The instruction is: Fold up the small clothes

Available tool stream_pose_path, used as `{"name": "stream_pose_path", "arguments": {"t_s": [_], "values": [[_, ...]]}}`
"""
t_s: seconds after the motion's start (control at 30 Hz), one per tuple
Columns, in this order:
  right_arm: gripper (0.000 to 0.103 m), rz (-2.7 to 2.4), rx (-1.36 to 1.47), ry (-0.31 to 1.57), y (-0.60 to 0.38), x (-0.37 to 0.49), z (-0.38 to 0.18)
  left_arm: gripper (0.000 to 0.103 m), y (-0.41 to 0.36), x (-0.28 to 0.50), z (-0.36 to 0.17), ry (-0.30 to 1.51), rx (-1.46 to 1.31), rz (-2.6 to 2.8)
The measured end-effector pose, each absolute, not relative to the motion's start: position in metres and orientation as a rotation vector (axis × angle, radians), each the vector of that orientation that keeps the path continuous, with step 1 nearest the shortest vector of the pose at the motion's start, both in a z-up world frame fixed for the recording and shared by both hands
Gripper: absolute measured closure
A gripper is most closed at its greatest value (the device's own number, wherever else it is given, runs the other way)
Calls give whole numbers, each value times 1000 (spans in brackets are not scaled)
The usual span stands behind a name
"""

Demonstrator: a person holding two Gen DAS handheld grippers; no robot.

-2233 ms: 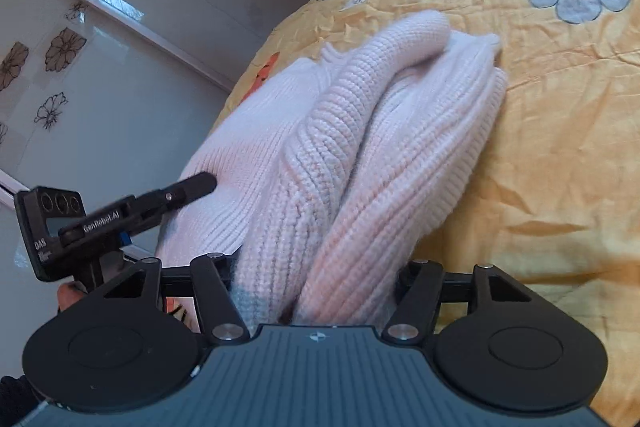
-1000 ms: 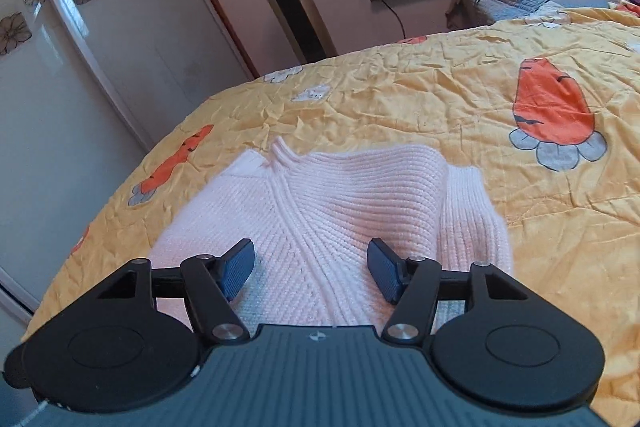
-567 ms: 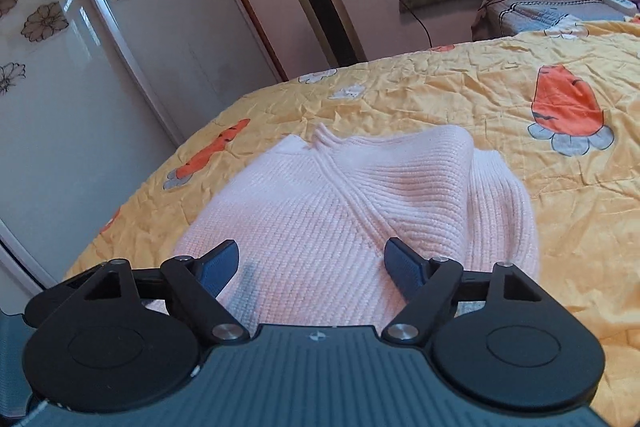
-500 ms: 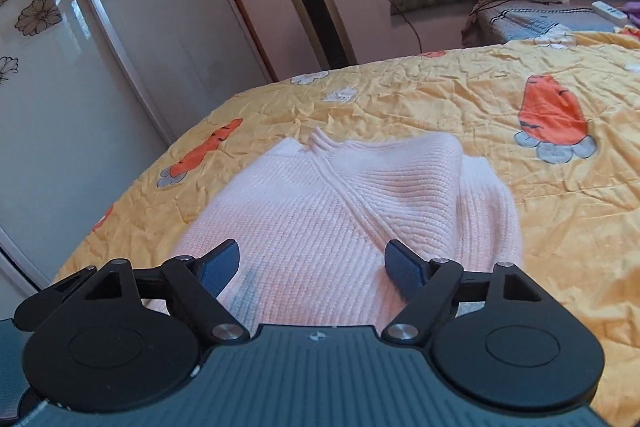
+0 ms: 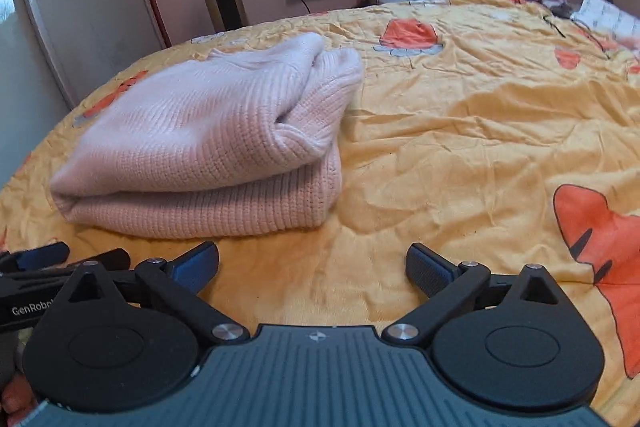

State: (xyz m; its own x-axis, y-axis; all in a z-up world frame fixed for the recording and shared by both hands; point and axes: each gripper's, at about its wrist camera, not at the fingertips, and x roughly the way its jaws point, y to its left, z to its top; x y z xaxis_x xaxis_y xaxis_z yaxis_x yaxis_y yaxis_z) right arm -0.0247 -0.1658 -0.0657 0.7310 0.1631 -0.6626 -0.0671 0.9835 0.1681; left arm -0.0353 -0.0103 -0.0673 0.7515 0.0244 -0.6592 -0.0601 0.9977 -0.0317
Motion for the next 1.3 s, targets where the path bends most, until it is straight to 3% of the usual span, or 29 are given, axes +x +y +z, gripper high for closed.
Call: {"name": "stream_pose_path", "arguments": {"t_s": [0.17,1.3], "values": [[0,79,-25,730,-140,-29,-75,1,-11,-38,-69,716,-50,39],[1,103,-2,716,-145,-35,-75,0,-12,-34,-71,724,-38,57]]}}
